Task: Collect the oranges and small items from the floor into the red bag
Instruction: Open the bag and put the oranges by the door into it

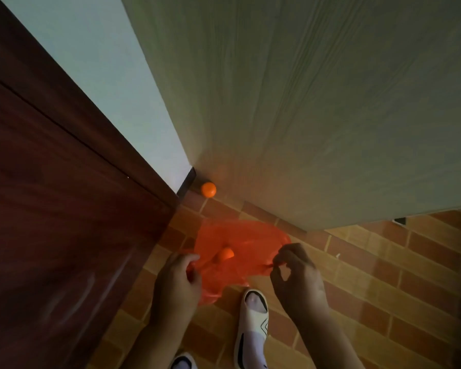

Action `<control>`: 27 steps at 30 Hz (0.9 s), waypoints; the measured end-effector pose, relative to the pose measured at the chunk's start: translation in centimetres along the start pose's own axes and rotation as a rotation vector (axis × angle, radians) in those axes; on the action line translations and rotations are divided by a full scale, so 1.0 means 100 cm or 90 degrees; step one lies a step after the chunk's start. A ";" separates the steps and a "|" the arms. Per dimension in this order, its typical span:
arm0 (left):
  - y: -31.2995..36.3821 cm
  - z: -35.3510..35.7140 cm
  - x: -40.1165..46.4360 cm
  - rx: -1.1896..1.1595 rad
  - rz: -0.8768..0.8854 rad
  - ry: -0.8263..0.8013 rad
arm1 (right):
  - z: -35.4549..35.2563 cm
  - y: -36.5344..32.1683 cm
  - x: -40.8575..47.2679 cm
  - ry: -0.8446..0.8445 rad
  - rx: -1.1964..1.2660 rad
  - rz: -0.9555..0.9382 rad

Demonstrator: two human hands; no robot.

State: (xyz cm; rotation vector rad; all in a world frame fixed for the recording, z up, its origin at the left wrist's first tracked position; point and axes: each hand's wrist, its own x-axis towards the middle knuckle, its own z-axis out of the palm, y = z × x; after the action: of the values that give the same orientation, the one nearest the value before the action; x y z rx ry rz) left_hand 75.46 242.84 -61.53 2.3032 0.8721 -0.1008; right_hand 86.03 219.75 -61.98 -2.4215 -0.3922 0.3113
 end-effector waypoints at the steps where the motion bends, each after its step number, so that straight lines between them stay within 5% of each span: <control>1: -0.001 0.006 0.006 0.000 -0.006 -0.001 | 0.006 0.007 0.004 -0.008 0.002 0.005; 18: -0.074 0.124 0.091 -0.010 0.079 0.112 | 0.102 0.062 0.085 -0.067 -0.081 -0.196; 27: -0.121 0.196 0.161 -0.020 0.116 0.072 | 0.192 0.117 0.116 -0.095 -0.236 -0.252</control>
State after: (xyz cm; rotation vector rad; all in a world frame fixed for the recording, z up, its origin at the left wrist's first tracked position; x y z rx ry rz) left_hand 83.56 246.65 -88.16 2.3652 0.7091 0.1215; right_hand 93.02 226.23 -85.40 -2.6044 -1.0588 0.2594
